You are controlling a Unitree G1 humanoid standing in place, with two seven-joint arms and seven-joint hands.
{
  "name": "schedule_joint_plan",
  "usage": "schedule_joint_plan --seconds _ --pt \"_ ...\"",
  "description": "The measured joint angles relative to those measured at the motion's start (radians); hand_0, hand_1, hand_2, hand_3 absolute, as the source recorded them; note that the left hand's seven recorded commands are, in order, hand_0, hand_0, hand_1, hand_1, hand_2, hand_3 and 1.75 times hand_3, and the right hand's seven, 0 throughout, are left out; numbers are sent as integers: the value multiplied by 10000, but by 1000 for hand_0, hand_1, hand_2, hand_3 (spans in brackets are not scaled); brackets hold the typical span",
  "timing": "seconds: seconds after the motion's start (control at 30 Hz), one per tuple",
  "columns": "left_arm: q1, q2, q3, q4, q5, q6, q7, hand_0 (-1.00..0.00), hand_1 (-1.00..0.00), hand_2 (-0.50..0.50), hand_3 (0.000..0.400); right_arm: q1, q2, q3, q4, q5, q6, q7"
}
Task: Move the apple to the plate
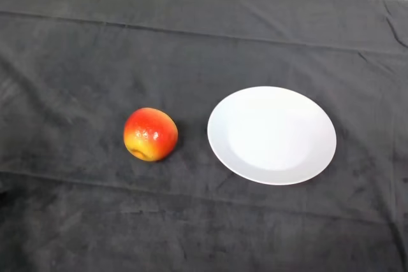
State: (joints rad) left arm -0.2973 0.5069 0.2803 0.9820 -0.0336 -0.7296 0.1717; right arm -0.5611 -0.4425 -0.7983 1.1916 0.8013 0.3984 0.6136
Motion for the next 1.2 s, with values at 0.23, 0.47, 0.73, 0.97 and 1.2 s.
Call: schedule_joint_plan --seconds 0.23,0.47,0.73,0.97,1.2 --pt "38 -81 -370 -1050 269 503 115 0 0 0 0 0 0 0 0 -1 0 0" --pt "111 -299 -697 -1939 457 1011 196 0 0 0 0 0 0 0 0 -4 0 0" --pt "319 -574 -860 -2606 800 1476 232 0 0 0 0 0 0 0 0 -5 0 0" --pt "423 -853 -1231 -2757 1097 2021 300 0 0 0 0 0 0 0 0 -7 0 0" --pt "434 -1059 -1976 -3577 1369 2422 336 0 0 0 0 0 0 1 0 -10 0 -1"
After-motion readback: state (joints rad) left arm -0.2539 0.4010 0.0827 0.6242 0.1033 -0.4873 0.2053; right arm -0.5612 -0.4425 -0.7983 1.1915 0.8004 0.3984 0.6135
